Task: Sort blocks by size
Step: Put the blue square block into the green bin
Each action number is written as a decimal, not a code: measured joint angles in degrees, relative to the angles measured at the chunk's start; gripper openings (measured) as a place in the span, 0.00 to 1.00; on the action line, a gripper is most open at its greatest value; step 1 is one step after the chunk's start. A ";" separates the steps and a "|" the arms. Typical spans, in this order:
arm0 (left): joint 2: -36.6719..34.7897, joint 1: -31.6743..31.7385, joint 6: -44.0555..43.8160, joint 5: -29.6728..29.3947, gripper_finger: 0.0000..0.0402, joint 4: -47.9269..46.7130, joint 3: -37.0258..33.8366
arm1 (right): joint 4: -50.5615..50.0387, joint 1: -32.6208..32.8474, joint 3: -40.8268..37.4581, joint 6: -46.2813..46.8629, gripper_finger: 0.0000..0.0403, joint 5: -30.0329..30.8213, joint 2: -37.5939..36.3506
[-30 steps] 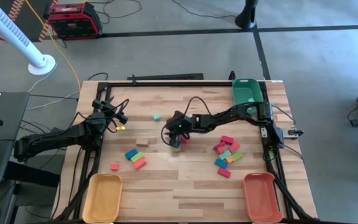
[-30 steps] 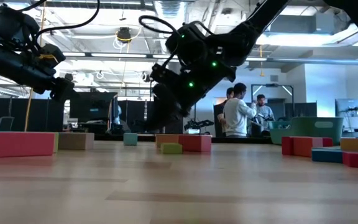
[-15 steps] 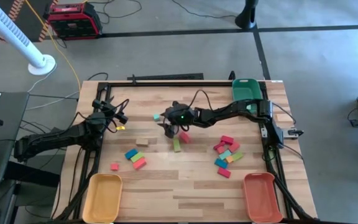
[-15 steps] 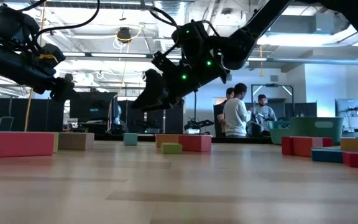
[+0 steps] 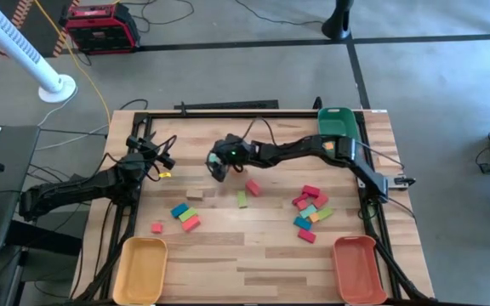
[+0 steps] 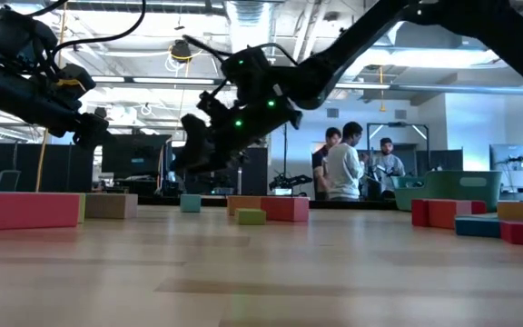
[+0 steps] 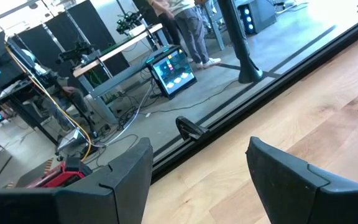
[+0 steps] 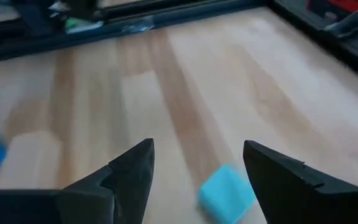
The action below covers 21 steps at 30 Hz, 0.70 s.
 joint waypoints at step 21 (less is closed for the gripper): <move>0.00 0.00 -0.02 0.00 0.62 -0.02 0.00 | -12.03 -1.13 6.44 1.41 0.80 7.88 2.87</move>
